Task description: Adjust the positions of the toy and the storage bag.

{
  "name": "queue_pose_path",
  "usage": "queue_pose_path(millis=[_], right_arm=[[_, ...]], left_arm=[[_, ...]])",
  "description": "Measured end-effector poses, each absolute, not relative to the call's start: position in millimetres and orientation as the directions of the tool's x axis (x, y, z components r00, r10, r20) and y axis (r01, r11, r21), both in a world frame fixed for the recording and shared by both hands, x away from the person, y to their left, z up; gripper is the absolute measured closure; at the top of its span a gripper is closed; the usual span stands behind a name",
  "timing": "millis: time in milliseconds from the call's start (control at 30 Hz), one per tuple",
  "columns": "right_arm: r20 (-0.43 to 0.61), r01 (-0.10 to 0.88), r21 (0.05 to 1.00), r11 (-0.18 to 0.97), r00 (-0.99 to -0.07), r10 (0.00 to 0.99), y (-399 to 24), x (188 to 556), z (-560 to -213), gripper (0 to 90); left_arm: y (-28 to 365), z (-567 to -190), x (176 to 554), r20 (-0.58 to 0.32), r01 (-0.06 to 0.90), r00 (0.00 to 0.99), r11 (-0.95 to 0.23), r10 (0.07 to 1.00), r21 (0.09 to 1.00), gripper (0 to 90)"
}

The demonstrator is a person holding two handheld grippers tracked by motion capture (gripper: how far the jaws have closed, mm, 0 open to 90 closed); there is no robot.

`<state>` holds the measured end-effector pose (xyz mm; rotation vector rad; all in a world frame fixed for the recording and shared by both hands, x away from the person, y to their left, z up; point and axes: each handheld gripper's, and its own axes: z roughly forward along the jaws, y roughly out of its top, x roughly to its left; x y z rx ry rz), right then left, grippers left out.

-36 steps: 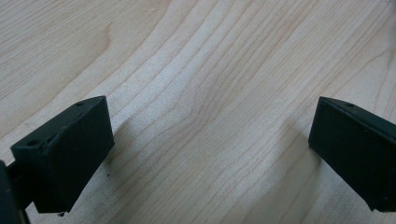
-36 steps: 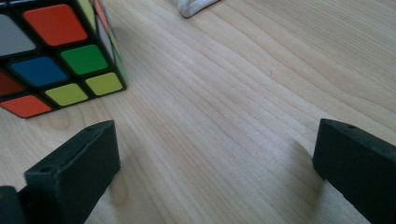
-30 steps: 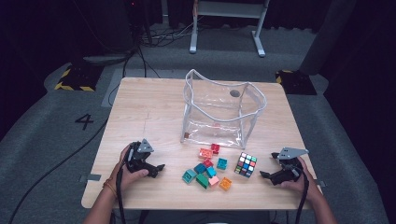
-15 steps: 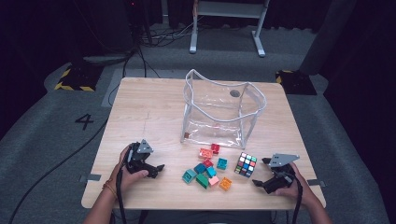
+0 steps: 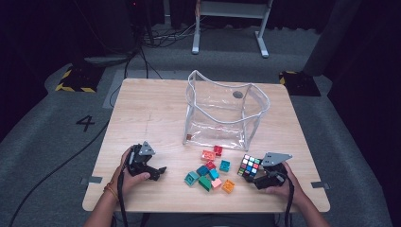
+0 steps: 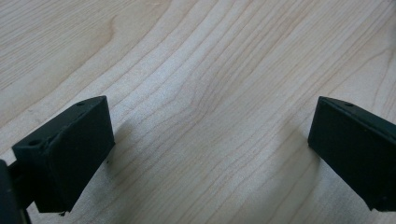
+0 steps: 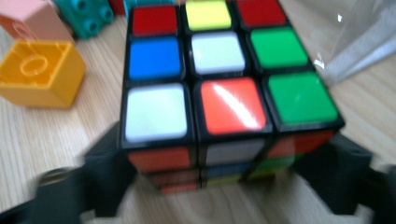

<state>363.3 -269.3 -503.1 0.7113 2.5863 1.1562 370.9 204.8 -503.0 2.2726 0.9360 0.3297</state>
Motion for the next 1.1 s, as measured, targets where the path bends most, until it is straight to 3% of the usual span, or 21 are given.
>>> queue_pose_path(millis=[67,267,533,933,1100], right_arm=[[-0.017,0.337,0.745,0.575,-0.854,0.521,-266,365,-503,17.9],[-0.006,0.323,0.775,0.544,-0.856,0.517,-264,367,-502,33.1],[-0.03,0.337,0.777,0.531,-0.823,0.567,-273,370,-501,33.5],[-0.033,0.43,0.777,0.46,-0.702,0.711,-315,391,-501,33.5],[-0.013,0.444,0.777,0.446,-0.697,0.717,-324,398,-500,33.4]], left_arm=[[205,-503,371,-0.017,0.538,0.716,-0.536,0.698,0.651,0.4],[205,-503,371,-0.016,0.538,0.715,-0.536,0.699,0.651,0.4],[205,-503,371,-0.016,0.538,0.716,-0.536,0.698,0.651,0.4],[205,-503,371,-0.014,0.537,0.714,-0.534,0.7,0.653,0.4],[205,-503,371,-0.017,0.538,0.715,-0.536,0.699,0.651,0.4]])
